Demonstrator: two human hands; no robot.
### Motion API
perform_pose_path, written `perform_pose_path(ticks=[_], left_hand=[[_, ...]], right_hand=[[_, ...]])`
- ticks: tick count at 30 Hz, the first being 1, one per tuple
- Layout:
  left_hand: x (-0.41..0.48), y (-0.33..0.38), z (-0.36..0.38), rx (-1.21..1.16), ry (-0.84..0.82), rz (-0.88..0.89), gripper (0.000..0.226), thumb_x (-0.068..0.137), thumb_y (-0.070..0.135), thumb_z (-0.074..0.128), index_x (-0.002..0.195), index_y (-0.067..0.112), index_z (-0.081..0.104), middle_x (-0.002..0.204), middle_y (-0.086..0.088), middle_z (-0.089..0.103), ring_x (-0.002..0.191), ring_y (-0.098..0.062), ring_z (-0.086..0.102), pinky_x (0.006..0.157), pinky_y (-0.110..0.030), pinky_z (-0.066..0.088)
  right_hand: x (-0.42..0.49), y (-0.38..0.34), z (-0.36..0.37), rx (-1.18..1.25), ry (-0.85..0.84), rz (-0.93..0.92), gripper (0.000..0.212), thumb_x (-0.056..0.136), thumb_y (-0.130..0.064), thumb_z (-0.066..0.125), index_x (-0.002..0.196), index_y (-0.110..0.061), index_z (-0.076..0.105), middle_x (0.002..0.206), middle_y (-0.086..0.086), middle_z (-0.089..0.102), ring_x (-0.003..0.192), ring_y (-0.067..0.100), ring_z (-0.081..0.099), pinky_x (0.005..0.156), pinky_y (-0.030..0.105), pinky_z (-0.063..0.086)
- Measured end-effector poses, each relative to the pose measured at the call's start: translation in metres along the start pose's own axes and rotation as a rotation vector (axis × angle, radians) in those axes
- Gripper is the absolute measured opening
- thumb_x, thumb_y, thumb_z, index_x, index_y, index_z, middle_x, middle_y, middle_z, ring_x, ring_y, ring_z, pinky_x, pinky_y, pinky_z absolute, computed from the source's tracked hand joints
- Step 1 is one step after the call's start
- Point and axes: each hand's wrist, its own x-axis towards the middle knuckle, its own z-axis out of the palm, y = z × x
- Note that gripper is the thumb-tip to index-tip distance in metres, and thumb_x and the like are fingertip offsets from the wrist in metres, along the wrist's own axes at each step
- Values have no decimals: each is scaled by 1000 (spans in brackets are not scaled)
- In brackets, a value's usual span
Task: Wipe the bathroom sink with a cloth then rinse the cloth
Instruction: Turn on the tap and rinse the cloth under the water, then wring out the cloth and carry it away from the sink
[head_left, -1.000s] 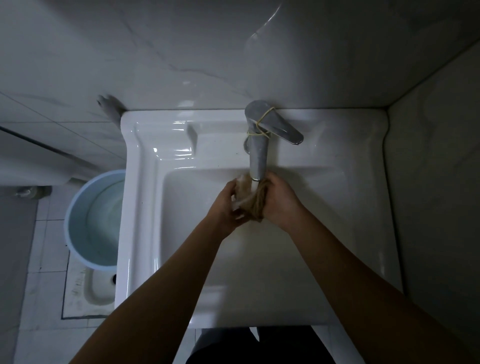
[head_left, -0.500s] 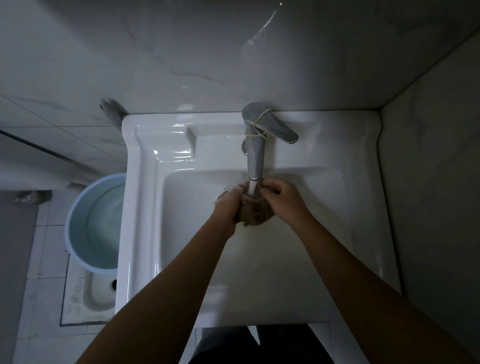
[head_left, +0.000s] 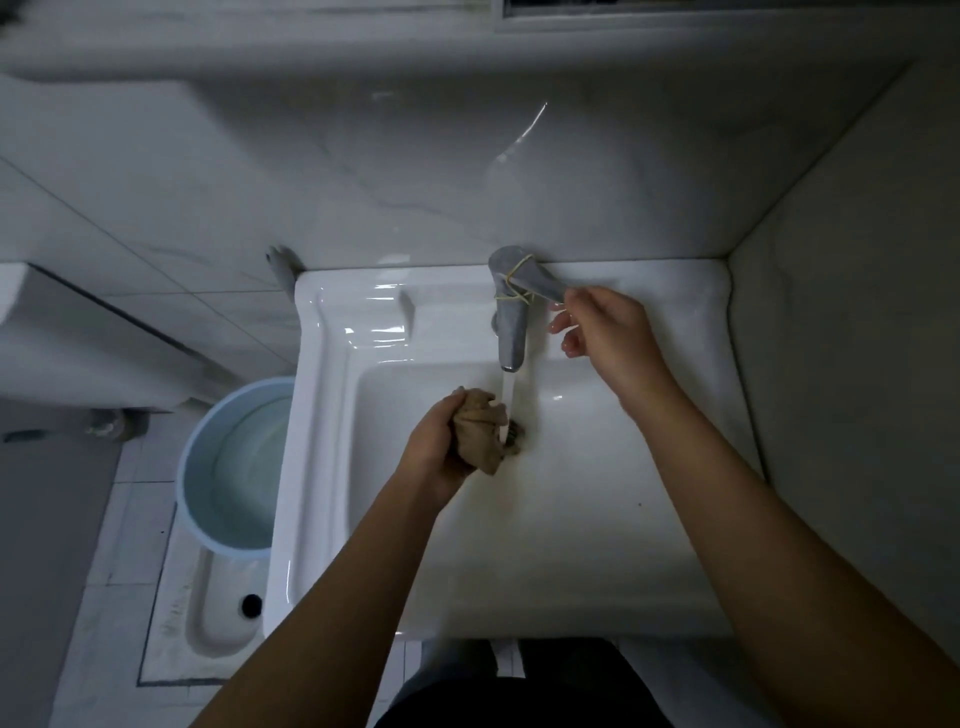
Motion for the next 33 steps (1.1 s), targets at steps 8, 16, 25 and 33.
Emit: perform_pose_path(ticks=[8,16,25,33], left_hand=[[-48,-7,-11,-37,-64,123,38,102,34,47,123,7,63,121,-22,61,90,-38,57,89,-50,43],[-86,-9,-17,-51,-199,153,39,100,37,49,122,7,60,118,-22,57,82,-33,50,88,-52,35],[-94,-19,8,376,-39,258,25,89,30,71,96,6,67,95,-15,69,87,-27,67,77,-39,58],[-93,-35,22,708,284,655,11,93,24,63,102,19,60,90,-1,69,85,-21,68,70,-31,56]], right_hand=[[-12,33,2,7,106,148,31,88,-31,57,74,-7,70,55,-5,60,45,12,48,48,25,39],[-34,31,5,75,76,325,30,90,-39,60,83,-11,70,73,5,66,49,13,52,52,25,44],[-130,58,51,701,-397,805,47,98,-51,51,129,-18,65,130,13,66,109,31,69,93,49,56],[-127,54,50,376,-118,389,25,100,-13,50,113,-14,72,112,16,74,103,32,72,96,53,55]])
